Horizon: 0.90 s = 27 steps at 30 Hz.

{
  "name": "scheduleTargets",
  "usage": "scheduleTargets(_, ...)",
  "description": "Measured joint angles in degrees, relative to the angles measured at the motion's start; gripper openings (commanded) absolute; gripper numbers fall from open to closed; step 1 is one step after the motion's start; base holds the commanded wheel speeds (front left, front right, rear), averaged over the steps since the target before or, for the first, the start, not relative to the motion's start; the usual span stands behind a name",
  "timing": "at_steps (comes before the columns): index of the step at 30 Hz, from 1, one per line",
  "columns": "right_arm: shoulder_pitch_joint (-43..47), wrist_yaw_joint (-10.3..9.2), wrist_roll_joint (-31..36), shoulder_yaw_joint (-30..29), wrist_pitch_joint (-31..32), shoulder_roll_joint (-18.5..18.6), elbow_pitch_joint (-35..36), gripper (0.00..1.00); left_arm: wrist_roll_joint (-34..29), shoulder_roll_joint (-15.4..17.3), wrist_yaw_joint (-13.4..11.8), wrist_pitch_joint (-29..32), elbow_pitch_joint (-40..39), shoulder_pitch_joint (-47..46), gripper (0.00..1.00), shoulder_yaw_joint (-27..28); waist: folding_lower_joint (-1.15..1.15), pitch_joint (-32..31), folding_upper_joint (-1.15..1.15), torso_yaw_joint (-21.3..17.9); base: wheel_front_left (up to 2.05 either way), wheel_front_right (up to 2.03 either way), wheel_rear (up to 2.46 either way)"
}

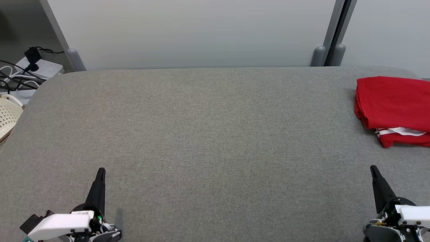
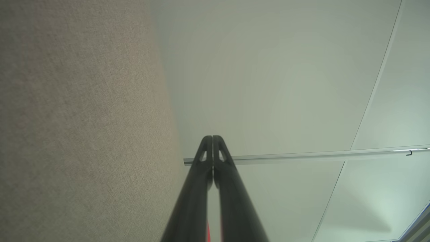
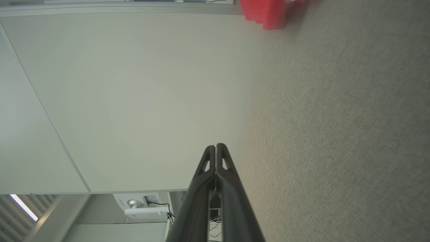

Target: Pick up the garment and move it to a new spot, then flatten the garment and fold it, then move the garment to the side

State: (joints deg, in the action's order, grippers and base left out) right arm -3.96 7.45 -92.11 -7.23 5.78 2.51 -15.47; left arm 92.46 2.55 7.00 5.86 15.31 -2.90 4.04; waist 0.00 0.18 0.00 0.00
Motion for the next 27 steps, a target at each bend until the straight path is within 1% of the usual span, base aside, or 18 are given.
scheduleTargets(27,-0.1,-0.05,0.0,-0.1,0.0,0.0,0.0,0.0,0.0,0.0,0.0,0.0,0.0,0.0,0.0,0.3,0.0,0.0,0.0,0.0,0.0,0.0,0.0)
